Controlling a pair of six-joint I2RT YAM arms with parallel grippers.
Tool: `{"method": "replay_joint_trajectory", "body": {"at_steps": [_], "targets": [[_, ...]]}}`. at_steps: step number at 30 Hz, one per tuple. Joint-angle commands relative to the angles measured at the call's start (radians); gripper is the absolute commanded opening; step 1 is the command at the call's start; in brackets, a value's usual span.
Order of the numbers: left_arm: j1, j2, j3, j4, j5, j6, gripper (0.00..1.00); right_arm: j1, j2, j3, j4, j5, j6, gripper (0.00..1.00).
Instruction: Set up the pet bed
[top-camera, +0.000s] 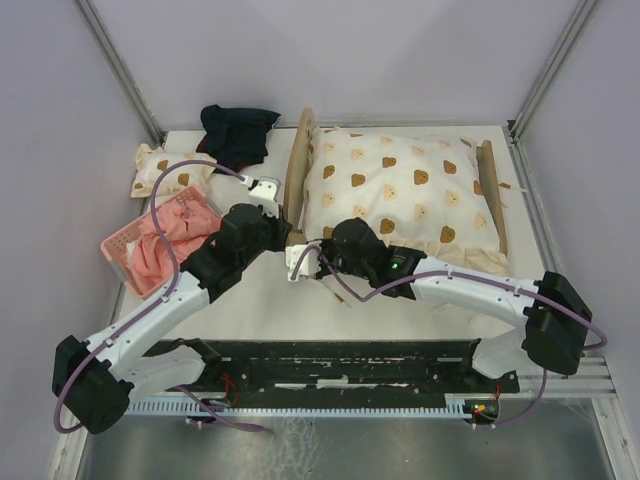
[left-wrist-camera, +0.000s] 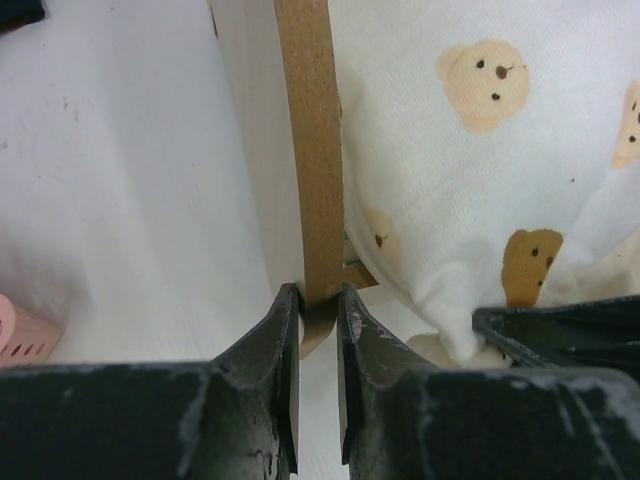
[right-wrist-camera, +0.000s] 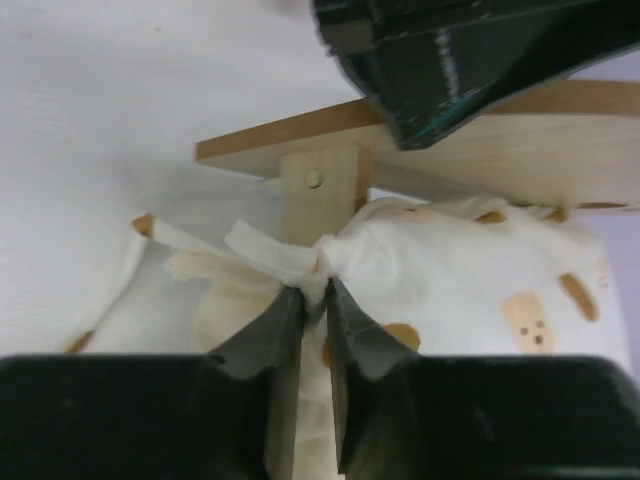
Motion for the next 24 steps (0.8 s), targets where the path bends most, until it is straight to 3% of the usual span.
{"method": "replay_joint_trajectory", "body": {"at_steps": [1,3,12,16,24], "targets": [[-0.003,-0.116,0.060,0.282,0.082,-0.101,0.03,0.000,-0.005,0.070,0.183,0.091,0.051,0.09],[-0.004,-0.133,0.035,0.286,0.096,-0.106,0.03,0.000,-0.004,0.095,0.174,0.092,0.109,0.02],[-0.004,-0.223,-0.045,0.294,0.150,-0.083,0.03,-0.014,0.101,0.195,0.148,0.193,0.244,0.02],[-0.004,-0.239,-0.060,0.309,0.150,-0.067,0.03,-0.016,0.137,0.206,0.114,0.164,0.268,0.02],[-0.004,-0.182,-0.180,0.508,0.057,0.028,0.03,-0.020,0.175,0.161,0.123,0.180,0.286,0.05]]}}
